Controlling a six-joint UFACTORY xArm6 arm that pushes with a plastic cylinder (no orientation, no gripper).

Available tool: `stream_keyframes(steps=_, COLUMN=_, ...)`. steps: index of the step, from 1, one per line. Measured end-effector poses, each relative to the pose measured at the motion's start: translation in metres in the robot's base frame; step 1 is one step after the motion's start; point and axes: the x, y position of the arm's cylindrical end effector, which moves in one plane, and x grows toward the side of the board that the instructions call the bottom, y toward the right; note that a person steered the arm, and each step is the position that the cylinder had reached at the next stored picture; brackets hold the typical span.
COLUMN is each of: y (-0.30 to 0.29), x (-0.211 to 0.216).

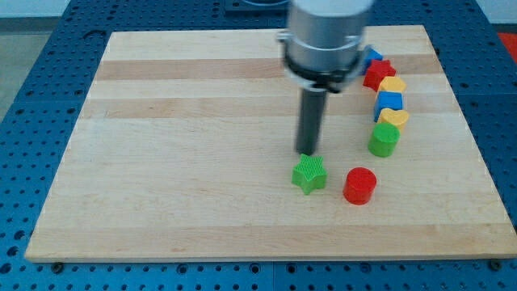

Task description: Point your arm at the green star

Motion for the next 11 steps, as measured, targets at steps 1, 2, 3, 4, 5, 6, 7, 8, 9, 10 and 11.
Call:
stream_keyframes(steps=1, y=-0.067, x=0.004)
stream_keyframes(steps=2, y=-0.112, x=0.007)
stream_keyframes(steps=3, y=-0.142, x=0.007)
stream_keyframes(steps=4, y=-0.162, x=0.007)
stream_keyframes(steps=5, y=-0.206, x=0.007)
stream_keyframes(steps=6, y=-0.269, x=0.023)
stream_keyframes(steps=7, y=-0.290, x=0.046)
stream_keyframes(steps=8, y=-0.259, x=0.055)
stream_keyframes(steps=9, y=-0.203, x=0.051)
stream_keyframes(steps=10, y=-0.149, x=0.050)
stream_keyframes(steps=11, y=-0.103, x=0.050)
